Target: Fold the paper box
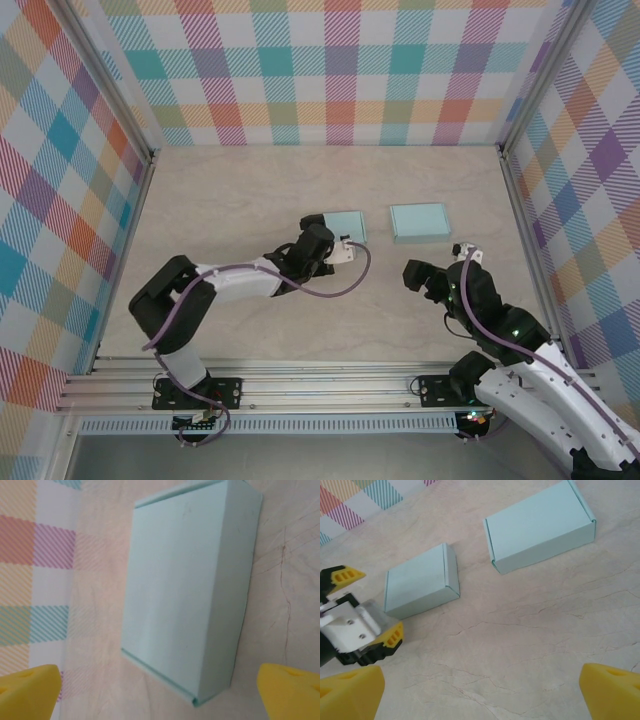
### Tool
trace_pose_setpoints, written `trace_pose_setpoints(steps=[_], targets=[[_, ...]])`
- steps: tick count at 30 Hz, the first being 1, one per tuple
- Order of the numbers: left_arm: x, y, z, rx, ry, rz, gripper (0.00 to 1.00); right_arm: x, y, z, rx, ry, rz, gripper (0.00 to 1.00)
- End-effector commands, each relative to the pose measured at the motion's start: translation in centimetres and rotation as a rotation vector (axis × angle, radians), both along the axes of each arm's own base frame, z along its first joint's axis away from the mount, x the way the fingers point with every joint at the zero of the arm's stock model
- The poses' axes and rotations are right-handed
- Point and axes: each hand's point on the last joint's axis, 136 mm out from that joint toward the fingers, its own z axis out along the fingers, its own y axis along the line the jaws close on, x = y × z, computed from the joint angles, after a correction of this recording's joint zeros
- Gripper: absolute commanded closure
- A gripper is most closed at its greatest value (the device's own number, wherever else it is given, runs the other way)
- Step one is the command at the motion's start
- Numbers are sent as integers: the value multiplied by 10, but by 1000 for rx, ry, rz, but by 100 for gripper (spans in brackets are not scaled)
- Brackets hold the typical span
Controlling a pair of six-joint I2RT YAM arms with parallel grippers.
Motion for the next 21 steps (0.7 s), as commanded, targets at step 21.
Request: trace_pose_setpoints(steps=[21], targets=[[-45, 249, 102, -937, -236, 840, 0, 66, -7, 15, -390, -276, -49, 0]])
